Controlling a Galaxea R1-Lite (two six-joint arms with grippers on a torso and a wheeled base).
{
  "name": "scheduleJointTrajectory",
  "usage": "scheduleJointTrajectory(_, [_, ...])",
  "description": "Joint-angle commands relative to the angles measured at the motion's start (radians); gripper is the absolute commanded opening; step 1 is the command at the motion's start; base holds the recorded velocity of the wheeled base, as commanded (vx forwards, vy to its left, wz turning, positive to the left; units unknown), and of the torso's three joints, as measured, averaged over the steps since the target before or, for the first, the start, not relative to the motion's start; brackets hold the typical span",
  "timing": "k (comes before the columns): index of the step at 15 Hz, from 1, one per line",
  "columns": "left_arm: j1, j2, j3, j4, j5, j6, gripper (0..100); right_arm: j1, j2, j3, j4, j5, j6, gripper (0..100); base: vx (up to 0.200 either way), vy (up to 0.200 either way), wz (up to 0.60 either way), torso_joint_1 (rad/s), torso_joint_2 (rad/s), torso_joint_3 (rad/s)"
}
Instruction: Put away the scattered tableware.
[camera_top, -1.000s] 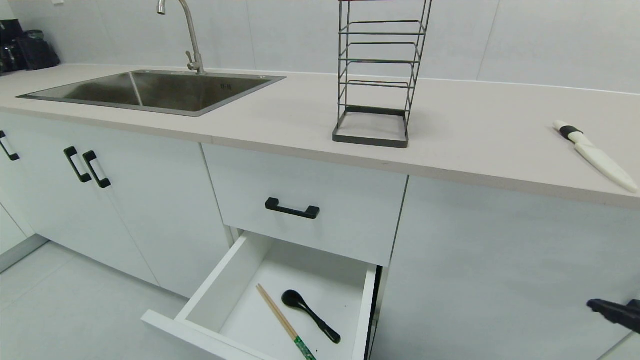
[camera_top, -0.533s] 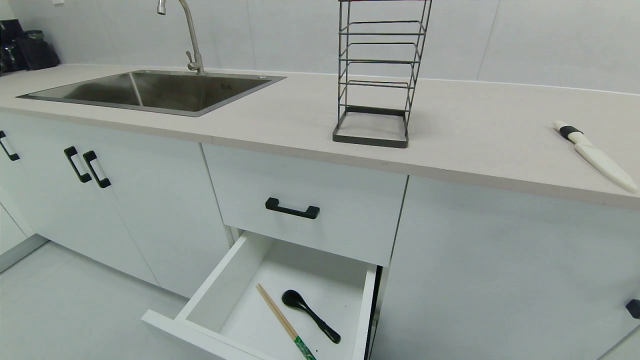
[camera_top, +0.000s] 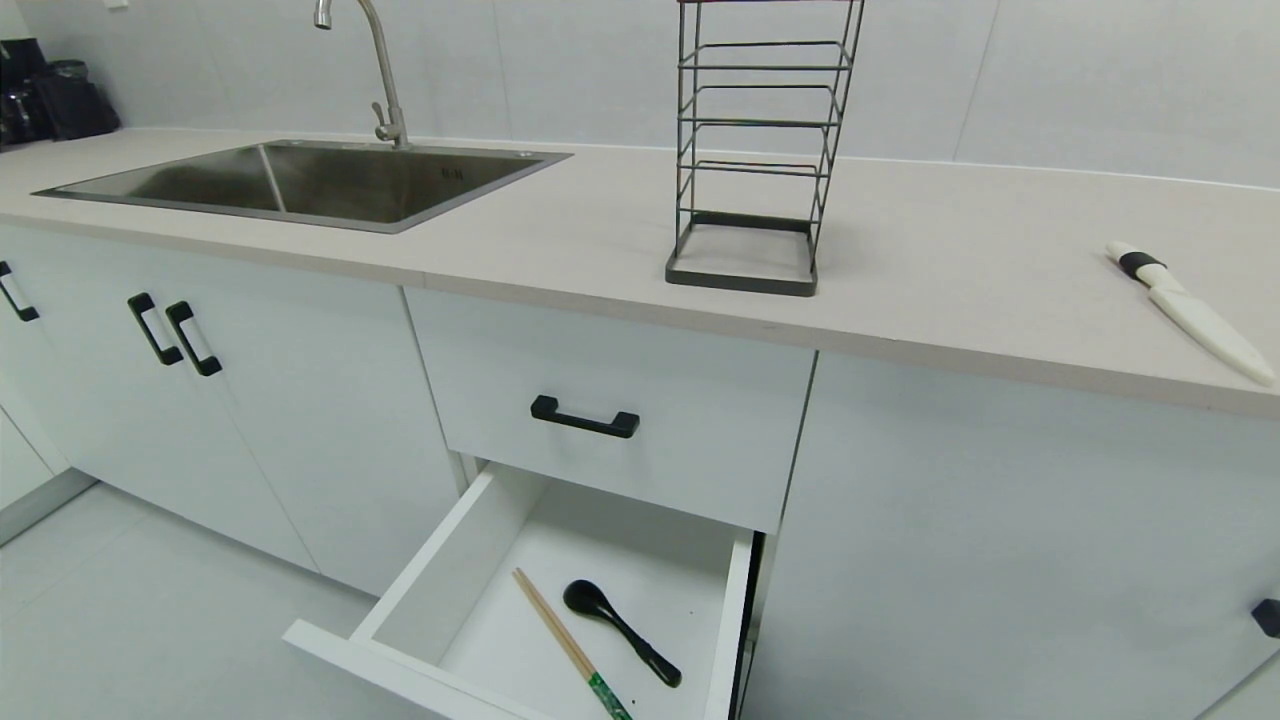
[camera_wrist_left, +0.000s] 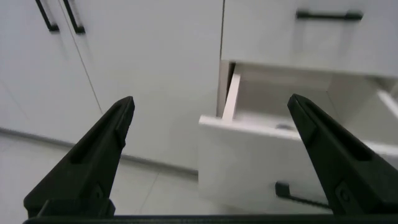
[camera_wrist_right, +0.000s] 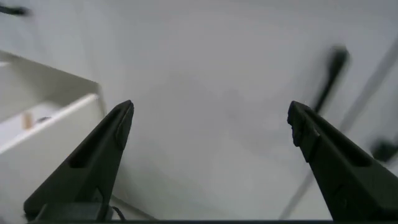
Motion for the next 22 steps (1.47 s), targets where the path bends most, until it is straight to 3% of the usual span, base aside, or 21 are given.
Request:
scheduleJointTrajectory(1, [0.008, 0.091, -0.153, -0.074, 0.0, -0.02, 100, 0.002, -0.012, 0.002, 0.004, -0.007, 0.017, 100, 0.0, 0.0, 0.0, 0.0, 0.0, 0.0])
scheduleJointTrajectory(3, [-0.032, 0.096, -0.163, 0.053, -0.006, -0.025, 100, 0.0, -0.012, 0.002, 0.004, -0.01, 0.028, 100, 0.0, 0.0, 0.0, 0.0, 0.0, 0.0])
scheduleJointTrajectory(4, [-0.032, 0.096, -0.163, 0.053, -0.006, -0.025, 100, 0.0, -0.012, 0.002, 0.004, -0.01, 0.028, 100, 0.0, 0.0, 0.0, 0.0, 0.0, 0.0])
scheduleJointTrajectory(5, [-0.071, 0.111, -0.185, 0.216, -0.031, -0.026, 100, 0.0, -0.012, 0.002, 0.004, -0.012, 0.029, 100, 0.0, 0.0, 0.0, 0.0, 0.0, 0.0])
scheduleJointTrajectory(6, [-0.097, 0.134, -0.194, 0.261, -0.068, -0.032, 100, 0.002, -0.012, 0.002, 0.004, -0.012, 0.029, 100, 0.0, 0.0, 0.0, 0.0, 0.0, 0.0])
scheduleJointTrajectory(8, [-0.112, 0.201, -0.191, 0.271, -0.083, -0.092, 100, 0.0, -0.012, 0.002, 0.004, -0.012, 0.029, 100, 0.0, 0.0, 0.0, 0.0, 0.0, 0.0])
scheduleJointTrajectory(10, [-0.112, 0.27, -0.185, 0.273, -0.115, -0.126, 100, 0.0, -0.012, 0.002, 0.004, -0.012, 0.029, 100, 0.0, 0.0, 0.0, 0.0, 0.0, 0.0])
scheduleJointTrajectory(12, [-0.111, 0.419, -0.185, 0.297, -0.201, -0.177, 100, 0.0, -0.012, 0.002, 0.004, -0.012, 0.029, 100, 0.0, 0.0, 0.0, 0.0, 0.0, 0.0])
scheduleJointTrajectory(13, [-0.111, 0.52, -0.179, 0.313, -0.235, -0.183, 100, 0.0, -0.012, 0.002, 0.004, -0.012, 0.029, 100, 0.0, 0.0, 0.0, 0.0, 0.0, 0.0])
scheduleJointTrajectory(15, [-0.115, 0.678, -0.169, 0.317, -0.275, -0.18, 100, 0.0, -0.012, 0.002, 0.004, -0.012, 0.029, 100, 0.0, 0.0, 0.0, 0.0, 0.0, 0.0])
scheduleJointTrajectory(17, [-0.152, 0.781, -0.172, 0.313, -0.27, -0.18, 100, 0.0, -0.012, 0.002, 0.004, -0.012, 0.029, 100, 0.0, 0.0, 0.0, 0.0, 0.0, 0.0])
scheduleJointTrajectory(19, [-0.229, 0.893, -0.166, 0.31, -0.267, -0.177, 100, 0.0, -0.012, 0.002, 0.004, -0.012, 0.029, 100, 0.0, 0.0, 0.0, 0.0, 0.0, 0.0])
scheduleJointTrajectory(22, [-0.313, 1.013, -0.16, 0.282, -0.264, -0.138, 100, 0.0, -0.012, 0.002, 0.004, -0.012, 0.029, 100, 0.0, 0.0, 0.0, 0.0, 0.0, 0.0])
